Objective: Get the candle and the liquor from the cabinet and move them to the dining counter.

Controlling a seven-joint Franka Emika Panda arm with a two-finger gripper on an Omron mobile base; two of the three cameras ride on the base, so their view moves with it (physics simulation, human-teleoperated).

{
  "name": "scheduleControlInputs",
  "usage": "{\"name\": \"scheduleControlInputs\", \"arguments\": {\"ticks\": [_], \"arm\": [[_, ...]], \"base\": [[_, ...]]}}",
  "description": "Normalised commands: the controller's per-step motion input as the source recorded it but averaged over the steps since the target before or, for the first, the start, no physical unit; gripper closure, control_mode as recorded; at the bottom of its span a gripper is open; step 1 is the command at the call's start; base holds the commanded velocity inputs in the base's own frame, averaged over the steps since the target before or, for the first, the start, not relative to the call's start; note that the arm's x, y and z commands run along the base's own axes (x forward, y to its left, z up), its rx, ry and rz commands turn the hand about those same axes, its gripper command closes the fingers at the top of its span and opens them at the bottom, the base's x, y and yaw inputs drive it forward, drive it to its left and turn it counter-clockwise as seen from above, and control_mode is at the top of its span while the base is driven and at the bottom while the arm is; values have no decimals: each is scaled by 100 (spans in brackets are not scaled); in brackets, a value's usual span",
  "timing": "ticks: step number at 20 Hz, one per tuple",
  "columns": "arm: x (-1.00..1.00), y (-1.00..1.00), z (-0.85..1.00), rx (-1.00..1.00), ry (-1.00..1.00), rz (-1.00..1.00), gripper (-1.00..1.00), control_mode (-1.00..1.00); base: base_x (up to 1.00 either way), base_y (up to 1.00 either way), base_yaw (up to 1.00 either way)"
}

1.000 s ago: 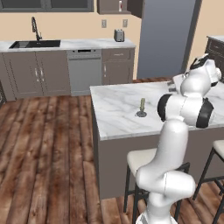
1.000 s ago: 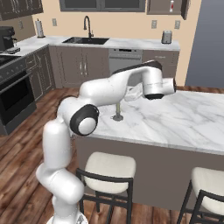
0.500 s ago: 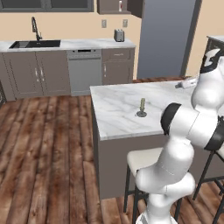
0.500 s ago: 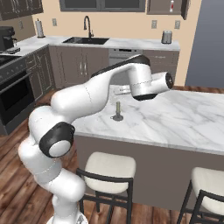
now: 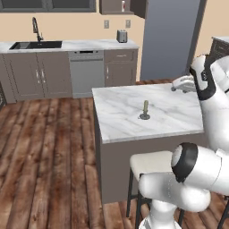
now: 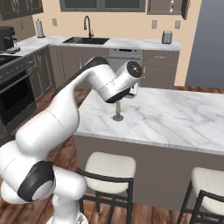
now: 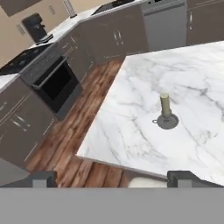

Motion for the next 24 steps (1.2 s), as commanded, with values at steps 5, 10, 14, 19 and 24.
{"name": "scheduleControlInputs", "arguments": {"ticks": [5,10,14,19,24], "arm": [[-51,41,38,-6,18,-37,-100,-100],[-59,38,59,-9,7,-19,-100,-100],[-99,16,57,-9,0,-9,-100,-100],[-83,3,46,-11,-4,-1,-100,-100],[-37,13,20,-7,-1,1,-100,-100]], "base": [[0,0,0],[0,0,0],[0,0,0],[0,0,0],[0,0,0]]}}
